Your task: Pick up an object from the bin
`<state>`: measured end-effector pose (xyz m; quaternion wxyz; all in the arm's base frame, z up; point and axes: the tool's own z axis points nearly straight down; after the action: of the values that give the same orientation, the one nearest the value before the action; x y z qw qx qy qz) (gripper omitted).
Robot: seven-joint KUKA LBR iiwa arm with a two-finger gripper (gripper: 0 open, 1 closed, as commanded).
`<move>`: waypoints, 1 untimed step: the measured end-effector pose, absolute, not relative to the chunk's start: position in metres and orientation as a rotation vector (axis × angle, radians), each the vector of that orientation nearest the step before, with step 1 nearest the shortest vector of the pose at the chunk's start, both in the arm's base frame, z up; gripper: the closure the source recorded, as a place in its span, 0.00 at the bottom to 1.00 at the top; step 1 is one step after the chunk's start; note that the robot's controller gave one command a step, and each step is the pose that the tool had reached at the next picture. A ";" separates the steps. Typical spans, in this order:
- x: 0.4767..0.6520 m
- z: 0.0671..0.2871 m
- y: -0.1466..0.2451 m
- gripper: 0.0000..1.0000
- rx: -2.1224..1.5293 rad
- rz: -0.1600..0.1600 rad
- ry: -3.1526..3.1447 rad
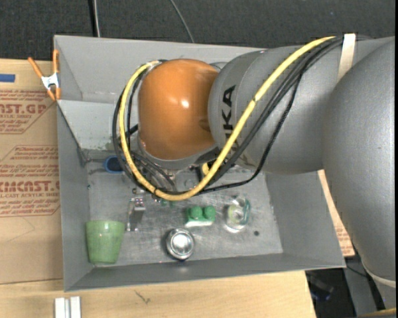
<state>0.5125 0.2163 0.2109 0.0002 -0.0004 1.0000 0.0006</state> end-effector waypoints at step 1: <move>0.495 0.077 0.212 0.00 -0.733 0.002 3.054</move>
Offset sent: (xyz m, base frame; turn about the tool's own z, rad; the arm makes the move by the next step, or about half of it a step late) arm -0.0172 -0.0054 -0.1332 -0.4696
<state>0.4950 0.2116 0.0770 0.0004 -0.2334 0.9724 0.0005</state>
